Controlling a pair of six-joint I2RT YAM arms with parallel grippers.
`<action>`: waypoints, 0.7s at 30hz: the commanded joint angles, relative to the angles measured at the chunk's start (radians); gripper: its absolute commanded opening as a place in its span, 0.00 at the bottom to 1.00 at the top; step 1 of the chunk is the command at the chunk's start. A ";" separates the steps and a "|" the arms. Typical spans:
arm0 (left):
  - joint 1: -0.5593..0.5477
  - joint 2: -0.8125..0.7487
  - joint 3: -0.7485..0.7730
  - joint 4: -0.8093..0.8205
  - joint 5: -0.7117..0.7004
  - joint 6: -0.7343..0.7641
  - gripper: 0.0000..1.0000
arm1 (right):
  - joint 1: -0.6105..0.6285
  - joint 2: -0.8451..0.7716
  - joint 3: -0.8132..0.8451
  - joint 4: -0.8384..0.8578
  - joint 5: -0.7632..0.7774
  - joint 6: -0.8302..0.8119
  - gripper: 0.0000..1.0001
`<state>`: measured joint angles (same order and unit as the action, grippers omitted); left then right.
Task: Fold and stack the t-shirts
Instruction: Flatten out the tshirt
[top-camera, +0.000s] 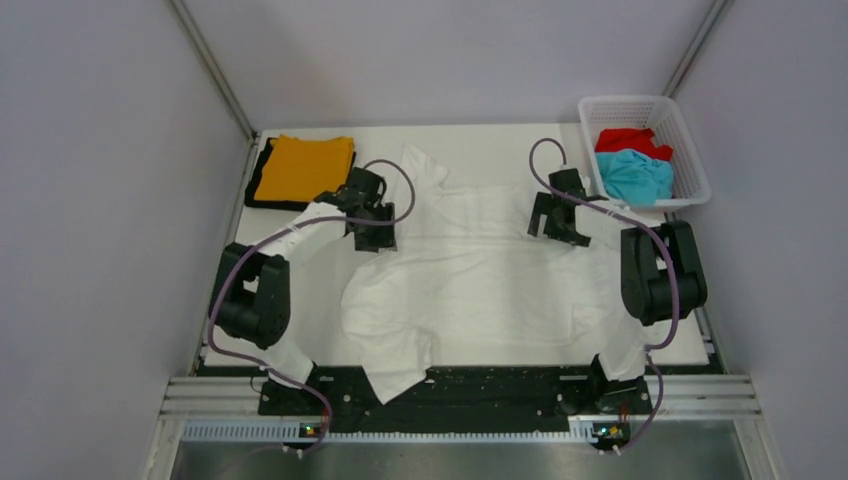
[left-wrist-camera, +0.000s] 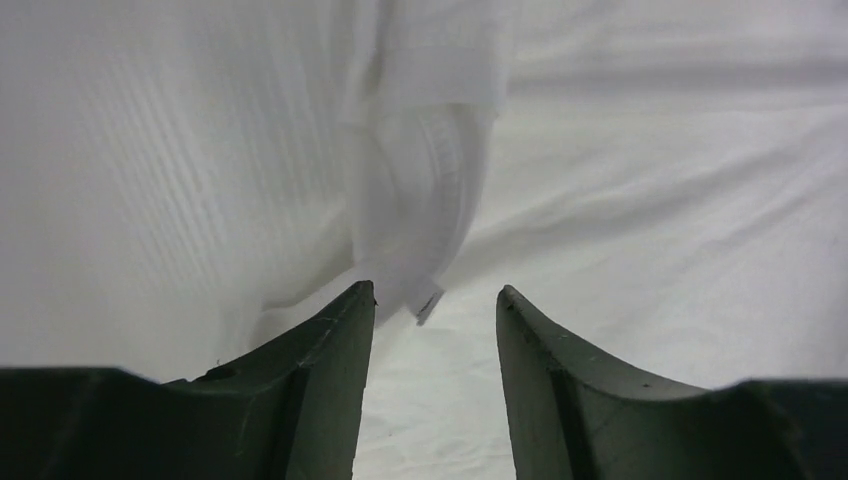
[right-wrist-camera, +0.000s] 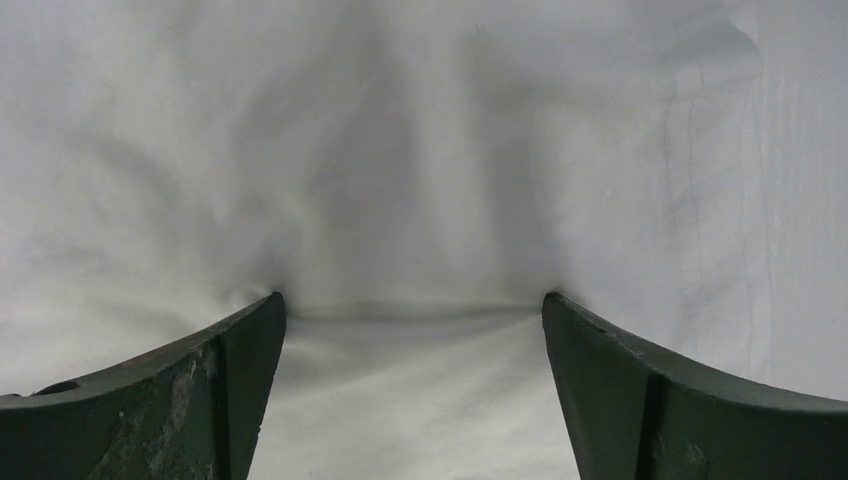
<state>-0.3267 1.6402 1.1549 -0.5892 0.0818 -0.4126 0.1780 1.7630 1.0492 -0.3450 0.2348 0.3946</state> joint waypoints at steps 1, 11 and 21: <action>-0.045 0.097 0.058 0.011 -0.065 0.053 0.49 | -0.015 0.060 0.000 -0.038 -0.008 -0.006 0.99; -0.035 0.122 0.101 -0.025 -0.294 -0.047 0.00 | -0.015 0.052 -0.009 -0.039 -0.003 -0.010 0.99; 0.227 0.160 0.075 -0.134 -0.341 -0.258 0.23 | -0.015 0.055 -0.004 -0.047 0.000 -0.014 0.99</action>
<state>-0.1558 1.7771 1.2179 -0.6312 -0.2077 -0.5865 0.1772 1.7630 1.0492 -0.3450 0.2344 0.3931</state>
